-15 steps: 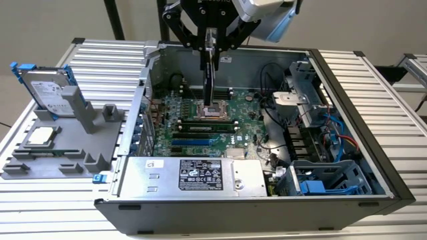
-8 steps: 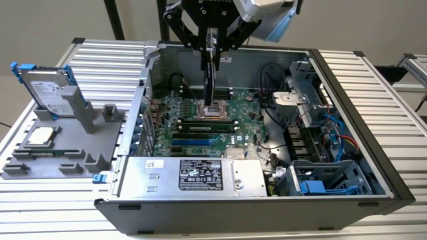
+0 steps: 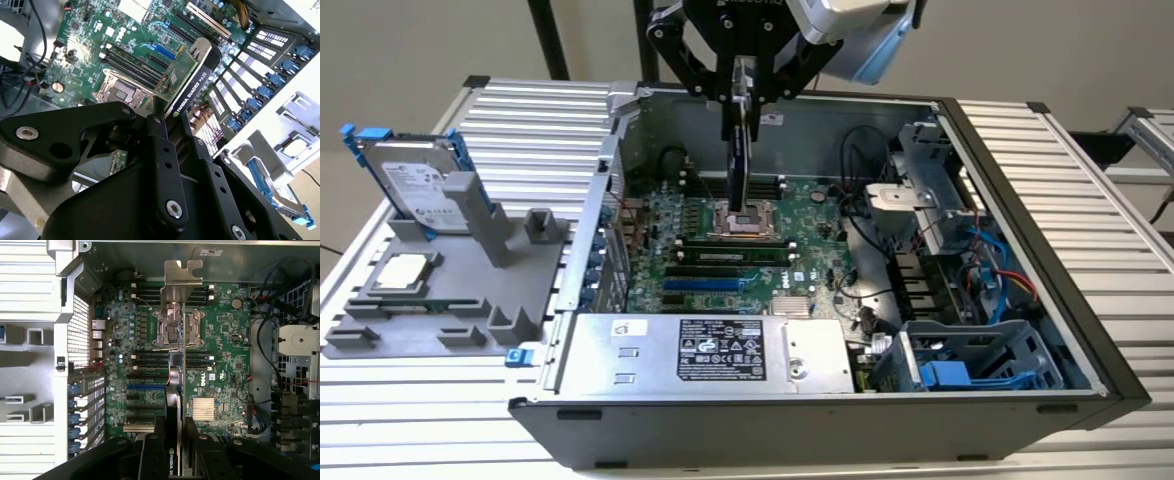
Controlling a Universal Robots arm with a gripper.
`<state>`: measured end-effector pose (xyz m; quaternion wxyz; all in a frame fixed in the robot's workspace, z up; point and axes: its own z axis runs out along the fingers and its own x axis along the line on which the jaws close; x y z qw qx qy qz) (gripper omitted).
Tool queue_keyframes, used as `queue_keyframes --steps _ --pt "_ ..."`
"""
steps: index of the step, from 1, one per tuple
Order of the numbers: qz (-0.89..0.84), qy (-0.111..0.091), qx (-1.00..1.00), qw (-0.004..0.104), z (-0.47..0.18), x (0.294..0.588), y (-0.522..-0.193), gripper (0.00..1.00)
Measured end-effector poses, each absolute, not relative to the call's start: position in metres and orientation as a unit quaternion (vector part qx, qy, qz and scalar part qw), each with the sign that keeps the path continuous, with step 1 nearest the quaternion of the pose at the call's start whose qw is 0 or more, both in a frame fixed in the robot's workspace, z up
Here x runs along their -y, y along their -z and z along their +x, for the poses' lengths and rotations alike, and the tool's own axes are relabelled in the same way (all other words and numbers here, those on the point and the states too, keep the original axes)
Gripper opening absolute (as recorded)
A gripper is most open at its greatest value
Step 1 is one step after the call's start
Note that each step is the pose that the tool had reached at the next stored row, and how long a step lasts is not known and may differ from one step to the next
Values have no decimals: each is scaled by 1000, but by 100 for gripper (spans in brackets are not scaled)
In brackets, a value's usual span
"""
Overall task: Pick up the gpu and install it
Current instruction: 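Pick up the gpu and move the gpu toward the slot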
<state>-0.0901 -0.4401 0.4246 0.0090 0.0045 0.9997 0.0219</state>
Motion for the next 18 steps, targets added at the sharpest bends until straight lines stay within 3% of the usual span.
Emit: queue_keyframes --steps 18 --pt "-1 -22 -1000 9 -90 440 -425 0"
